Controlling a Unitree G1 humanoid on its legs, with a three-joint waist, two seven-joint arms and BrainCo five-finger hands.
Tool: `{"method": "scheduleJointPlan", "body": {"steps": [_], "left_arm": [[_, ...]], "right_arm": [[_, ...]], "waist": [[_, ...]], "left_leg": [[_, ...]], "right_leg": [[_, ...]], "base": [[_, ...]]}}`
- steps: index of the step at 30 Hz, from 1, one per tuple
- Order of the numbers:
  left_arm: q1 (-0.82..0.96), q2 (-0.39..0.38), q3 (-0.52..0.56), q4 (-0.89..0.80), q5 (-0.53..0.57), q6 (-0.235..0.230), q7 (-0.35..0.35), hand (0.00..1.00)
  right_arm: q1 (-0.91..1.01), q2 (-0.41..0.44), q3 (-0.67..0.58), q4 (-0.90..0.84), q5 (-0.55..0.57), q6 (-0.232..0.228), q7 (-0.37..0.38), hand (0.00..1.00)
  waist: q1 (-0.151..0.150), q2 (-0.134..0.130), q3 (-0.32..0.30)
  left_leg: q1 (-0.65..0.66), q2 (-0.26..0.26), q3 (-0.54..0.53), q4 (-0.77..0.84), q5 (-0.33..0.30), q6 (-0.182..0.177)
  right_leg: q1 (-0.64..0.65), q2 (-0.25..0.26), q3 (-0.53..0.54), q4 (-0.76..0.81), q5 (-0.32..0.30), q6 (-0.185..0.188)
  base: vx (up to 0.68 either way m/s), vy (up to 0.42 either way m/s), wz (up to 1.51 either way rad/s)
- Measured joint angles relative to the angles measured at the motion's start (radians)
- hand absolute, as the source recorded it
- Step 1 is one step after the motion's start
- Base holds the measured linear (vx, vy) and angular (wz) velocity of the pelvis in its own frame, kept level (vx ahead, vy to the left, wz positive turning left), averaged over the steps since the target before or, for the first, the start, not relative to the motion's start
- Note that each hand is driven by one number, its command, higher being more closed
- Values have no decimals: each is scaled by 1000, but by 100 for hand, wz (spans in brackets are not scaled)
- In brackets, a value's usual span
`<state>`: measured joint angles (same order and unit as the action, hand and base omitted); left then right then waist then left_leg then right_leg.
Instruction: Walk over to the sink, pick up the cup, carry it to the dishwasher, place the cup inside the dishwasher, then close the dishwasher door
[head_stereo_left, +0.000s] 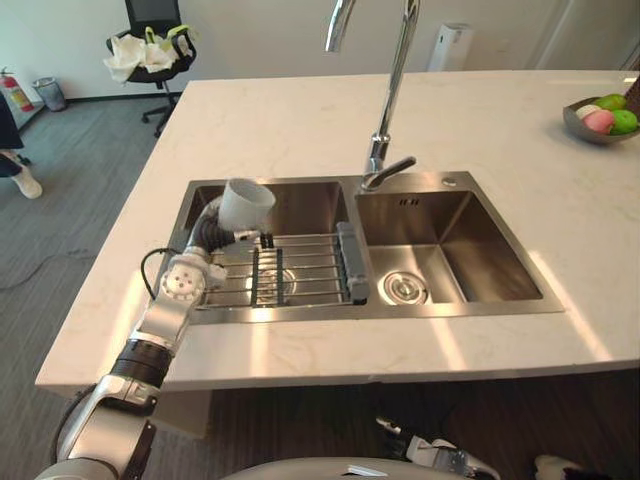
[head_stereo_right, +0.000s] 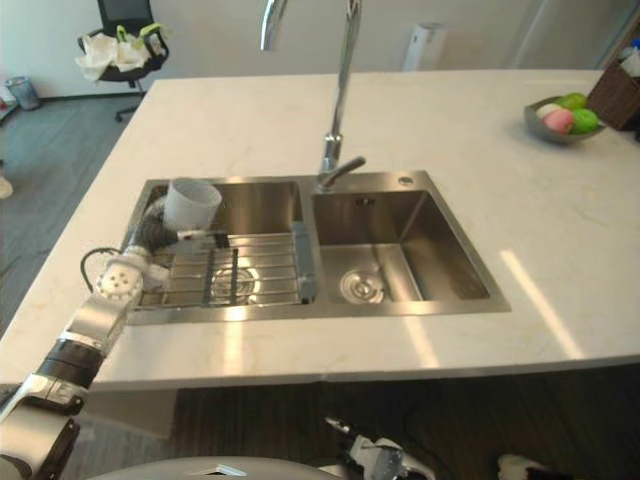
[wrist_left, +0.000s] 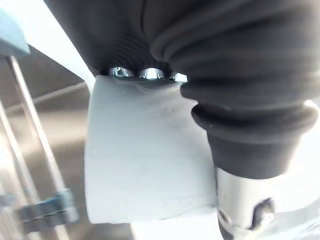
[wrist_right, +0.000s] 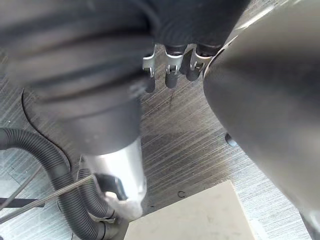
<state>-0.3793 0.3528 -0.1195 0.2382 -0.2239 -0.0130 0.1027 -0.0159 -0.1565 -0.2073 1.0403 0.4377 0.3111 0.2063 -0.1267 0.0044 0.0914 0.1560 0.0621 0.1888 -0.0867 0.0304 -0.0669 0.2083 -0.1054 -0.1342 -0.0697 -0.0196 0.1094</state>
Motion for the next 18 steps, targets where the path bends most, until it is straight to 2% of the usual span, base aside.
{"method": "scheduleJointPlan", "body": {"steps": [1,4,5,6,11,12,16,18], "left_arm": [[14,-13,18,-34,-32,-11,7,100],[96,-74,77,-190,-149,-93,47,100],[108,-80,84,-203,-152,-112,54,100],[136,-82,90,-231,-153,-155,80,100],[203,-107,142,-298,-145,-225,114,100],[259,-139,156,-347,-144,-273,134,100],[260,-140,156,-349,-144,-273,135,100],[275,-157,162,-389,-145,-276,142,100]], "right_arm": [[3,0,0,0,5,-2,-1,0],[25,1,-1,-3,12,-5,-19,0],[26,1,-1,-3,18,-5,-20,0],[33,3,0,-3,31,-5,-23,0],[58,20,0,-4,70,-25,-43,0],[72,26,47,-4,109,-46,-47,0],[84,23,46,-4,109,-46,-47,0],[95,26,36,-6,117,-54,-43,0]], "waist": [[2,0,0],[19,-6,0],[21,-7,-1],[29,-12,-4],[53,-32,-16],[66,-48,-27],[62,-48,-28],[63,-46,-31]], "left_leg": [[0,1,-1,0,1,0],[2,1,-13,0,4,3],[2,1,-16,0,5,3],[1,1,-20,-1,6,3],[-7,0,-29,-1,7,4],[-16,0,-47,-1,8,2],[-15,2,-40,0,8,1],[-19,12,-19,1,7,-2]], "right_leg": [[0,0,-1,2,-1,0],[-1,0,-15,14,-10,-4],[0,0,-17,16,-11,-5],[0,1,-20,17,-17,-11],[1,1,-33,14,-18,-11],[1,2,-45,10,-15,-7],[0,3,-38,9,-14,-7],[-22,7,-1,13,-9,-10]], "base": [[-66,-26,6],[-68,-24,11],[-59,-23,13],[-45,-17,6],[-18,-14,7],[0,0,0],[-1,-1,-4],[-15,-7,-33]]}}
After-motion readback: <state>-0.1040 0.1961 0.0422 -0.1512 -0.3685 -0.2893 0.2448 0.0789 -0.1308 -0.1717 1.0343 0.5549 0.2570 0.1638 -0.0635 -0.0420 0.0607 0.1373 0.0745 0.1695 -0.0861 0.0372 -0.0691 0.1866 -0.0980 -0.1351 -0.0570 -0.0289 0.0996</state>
